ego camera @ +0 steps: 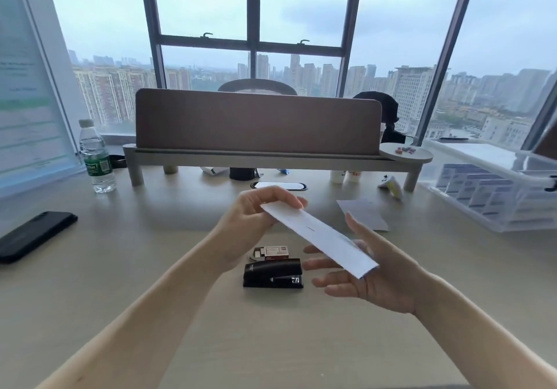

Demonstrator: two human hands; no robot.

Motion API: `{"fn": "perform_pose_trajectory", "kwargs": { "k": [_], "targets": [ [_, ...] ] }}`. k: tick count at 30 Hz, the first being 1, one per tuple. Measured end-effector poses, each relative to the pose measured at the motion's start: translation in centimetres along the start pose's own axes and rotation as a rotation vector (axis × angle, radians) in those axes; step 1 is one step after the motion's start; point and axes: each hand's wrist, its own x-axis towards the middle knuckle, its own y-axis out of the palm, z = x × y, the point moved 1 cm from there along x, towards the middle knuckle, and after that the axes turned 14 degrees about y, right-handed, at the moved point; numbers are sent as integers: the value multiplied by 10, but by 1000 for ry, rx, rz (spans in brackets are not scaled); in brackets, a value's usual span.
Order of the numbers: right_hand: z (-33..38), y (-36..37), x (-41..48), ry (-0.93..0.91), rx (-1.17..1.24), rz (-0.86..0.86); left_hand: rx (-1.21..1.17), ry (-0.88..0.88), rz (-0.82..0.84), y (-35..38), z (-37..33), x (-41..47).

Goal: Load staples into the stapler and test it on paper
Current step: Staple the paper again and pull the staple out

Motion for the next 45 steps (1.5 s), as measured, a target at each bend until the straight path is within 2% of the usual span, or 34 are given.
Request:
{"fn": "perform_pose_trajectory", "kwargs": {
  "k": [3,7,9,14,17,21,41,45],
  "targets": [
    [-2,-1,9,-115,-121,-88,3,-53,62,2,12,2],
    [-5,-20,24,-278,-151,-300,35,-112,-29,-4,44,4],
    [-10,-30,31,-325,-103,-404,206,-157,-6,-10,62,-4],
    [-28,-53,49,-270,-139,-560,655,-213,324,-13,93,-34],
    [-38,-61,59,-207,-158,-623,770,-155,324,-10,95,-39],
    [-51,-66,67,-128,-152,-630,830,-129,302,-12,97,-40],
    [-49,-61,84,-166,-269,-673,798,-134,319,-12,102,-38],
    [-49,-61,84,-154,-307,-692,796,-107,198,-4,97,-18]
  ]
}}
